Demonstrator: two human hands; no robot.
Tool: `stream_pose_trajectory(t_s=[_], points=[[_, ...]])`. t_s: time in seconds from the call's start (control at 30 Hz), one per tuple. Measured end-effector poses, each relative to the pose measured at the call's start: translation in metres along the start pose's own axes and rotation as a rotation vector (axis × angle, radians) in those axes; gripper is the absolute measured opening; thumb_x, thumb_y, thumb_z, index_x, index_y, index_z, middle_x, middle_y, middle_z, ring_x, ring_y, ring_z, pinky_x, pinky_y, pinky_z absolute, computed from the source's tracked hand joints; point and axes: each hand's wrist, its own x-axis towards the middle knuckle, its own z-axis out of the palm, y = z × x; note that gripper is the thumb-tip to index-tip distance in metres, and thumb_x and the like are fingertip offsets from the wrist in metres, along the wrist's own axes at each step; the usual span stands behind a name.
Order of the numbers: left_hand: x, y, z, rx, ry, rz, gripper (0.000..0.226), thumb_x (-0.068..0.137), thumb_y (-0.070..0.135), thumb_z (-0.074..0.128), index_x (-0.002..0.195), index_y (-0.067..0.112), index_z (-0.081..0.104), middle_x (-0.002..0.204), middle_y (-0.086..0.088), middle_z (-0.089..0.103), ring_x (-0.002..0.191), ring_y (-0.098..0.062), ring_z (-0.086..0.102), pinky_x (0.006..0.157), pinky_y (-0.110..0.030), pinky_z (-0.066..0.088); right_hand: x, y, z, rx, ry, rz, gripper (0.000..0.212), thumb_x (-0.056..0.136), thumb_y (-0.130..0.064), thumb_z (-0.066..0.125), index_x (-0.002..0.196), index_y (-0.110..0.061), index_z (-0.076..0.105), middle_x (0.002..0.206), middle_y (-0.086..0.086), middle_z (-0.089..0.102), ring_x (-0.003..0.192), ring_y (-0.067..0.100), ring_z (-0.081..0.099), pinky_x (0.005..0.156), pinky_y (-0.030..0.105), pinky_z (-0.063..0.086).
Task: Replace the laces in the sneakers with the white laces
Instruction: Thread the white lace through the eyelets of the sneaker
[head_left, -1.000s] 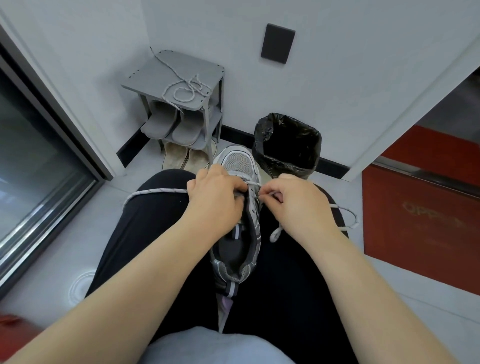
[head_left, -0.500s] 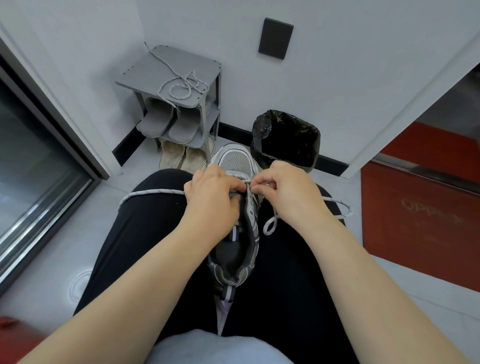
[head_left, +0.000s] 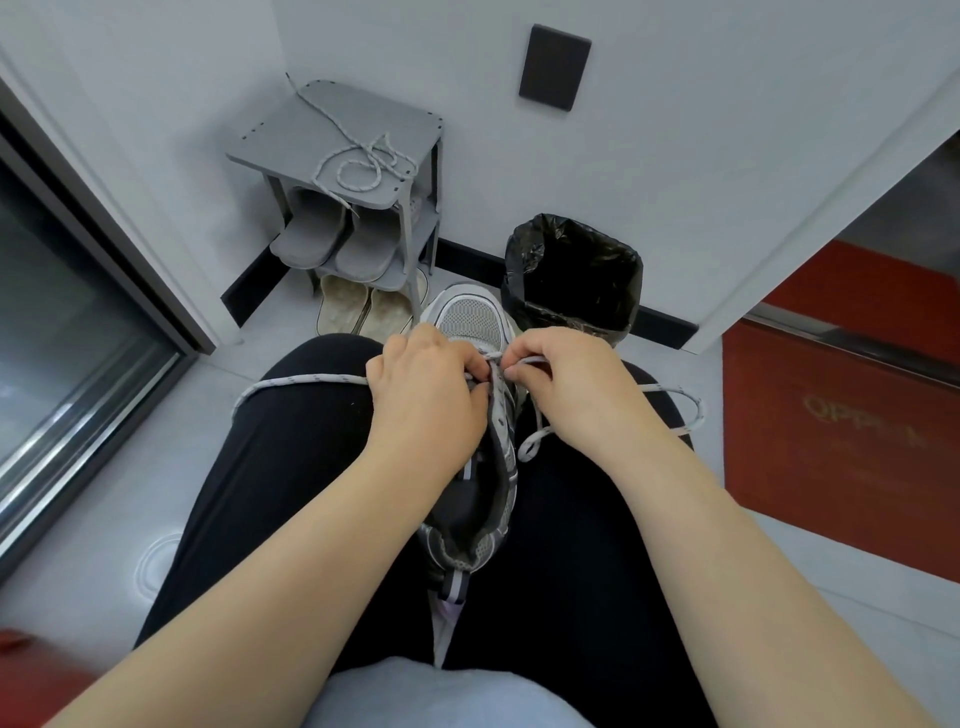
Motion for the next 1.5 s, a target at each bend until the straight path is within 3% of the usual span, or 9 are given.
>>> stream_pose_trajectory(t_s=[0.37, 0.57, 0.7, 0.87, 1.03, 1.23, 1.37, 1.43, 1.5], points=[[0.006, -0.008, -0.019, 0.132, -0.008, 0.083, 0.010, 0.086, 0.030, 0.058, 0.091, 0.025, 0.065, 0.103, 0.000, 0.049, 0.106, -0.023, 0.040, 0.090, -0.033, 0.032, 0.005, 0.000, 0.003, -0.021, 0.070, -0.034, 0.018, 0.087, -0.027, 0.062, 0.103, -0.023, 0.068, 0.092, -0.005, 0.059, 0.075, 0.007, 0.055, 0.075, 0.026, 0.047], [0.003, -0.025, -0.064, 0.120, -0.116, 0.159, 0.007, 0.085, 0.024, 0.060, 0.079, 0.025, 0.060, 0.089, 0.001, 0.040, 0.089, -0.016, 0.037, 0.081, -0.027, 0.034, 0.005, 0.004, -0.002, 0.016, 0.136, -0.014, 0.008, 0.088, -0.026, 0.060, 0.087, -0.024, 0.067, 0.084, -0.009, 0.063, 0.077, 0.007, 0.057, 0.073, 0.027, 0.047], [-0.005, -0.043, -0.100, -0.215, -0.384, 0.108, 0.014, 0.085, 0.024, 0.061, 0.072, 0.028, 0.062, 0.083, 0.004, 0.065, 0.079, -0.010, 0.058, 0.078, -0.026, 0.044, 0.002, -0.005, -0.022, 0.373, 0.017, 0.004, 0.013, 0.091, -0.023, 0.056, 0.080, -0.023, 0.063, 0.069, -0.010, 0.068, 0.063, -0.001, 0.057, 0.062, 0.011, 0.042], [-0.008, -0.017, -0.067, -0.970, -0.450, 0.010, 0.020, 0.097, 0.005, 0.038, 0.090, 0.003, 0.057, 0.103, -0.004, 0.071, 0.104, -0.009, 0.063, 0.102, -0.031, 0.042, 0.002, -0.020, -0.030, 0.599, -0.058, -0.006, 0.025, 0.093, -0.027, 0.054, 0.069, -0.021, 0.060, 0.050, -0.010, 0.055, 0.061, 0.008, 0.055, 0.071, 0.030, 0.045], [-0.004, -0.018, -0.053, -1.332, -0.327, -0.117, 0.026, 0.099, 0.005, 0.029, 0.078, 0.010, 0.042, 0.054, 0.003, 0.044, 0.057, -0.012, 0.048, 0.086, -0.035, 0.051, -0.004, -0.016, -0.026, 0.262, -0.134, 0.005, 0.050, 0.057, -0.048, 0.082, 0.070, -0.027, 0.038, 0.062, -0.017, 0.042, 0.056, 0.002, 0.037, 0.055, 0.021, 0.032], [-0.003, -0.046, -0.090, -0.816, -0.179, -0.132, 0.030, 0.098, 0.015, 0.037, 0.069, 0.017, 0.046, 0.046, 0.011, 0.034, 0.039, -0.004, 0.030, 0.045, -0.018, 0.036, -0.005, -0.014, -0.023, -0.064, -0.148, -0.005, 0.057, 0.055, -0.045, 0.083, 0.073, -0.031, 0.031, 0.084, -0.011, 0.039, 0.080, 0.012, 0.038, 0.058, 0.026, 0.030], [-0.005, -0.062, -0.115, -0.187, -0.317, -0.020, 0.044, 0.090, 0.051, 0.038, 0.072, 0.022, 0.066, 0.062, 0.004, 0.050, 0.059, -0.015, 0.049, 0.069, -0.032, 0.047, -0.001, -0.014, -0.036, -0.027, -0.199, 0.043, 0.055, 0.060, -0.035, 0.083, 0.077, -0.031, 0.030, 0.086, -0.012, 0.034, 0.079, 0.008, 0.036, 0.063, 0.025, 0.033], [-0.005, -0.053, -0.104, 0.124, -0.419, 0.093, 0.048, 0.085, 0.059, 0.040, 0.070, 0.020, 0.065, 0.067, 0.000, 0.057, 0.062, -0.014, 0.053, 0.064, -0.027, 0.043, -0.002, -0.018, -0.029, -0.005, -0.235, 0.022, 0.050, 0.064, -0.028, 0.080, 0.084, -0.028, 0.035, 0.092, -0.008, 0.038, 0.082, 0.010, 0.040, 0.063, 0.025, 0.037], [-0.003, -0.044, -0.086, 0.124, -0.391, 0.205, 0.048, 0.081, 0.060, 0.047, 0.064, 0.017, 0.062, 0.061, -0.002, 0.054, 0.057, -0.014, 0.050, 0.055, -0.028, 0.038, -0.005, -0.020, -0.021, 0.037, -0.241, 0.011, 0.050, 0.067, -0.024, 0.077, 0.097, -0.022, 0.038, 0.105, -0.002, 0.040, 0.095, 0.015, 0.045, 0.069, 0.025, 0.042]])
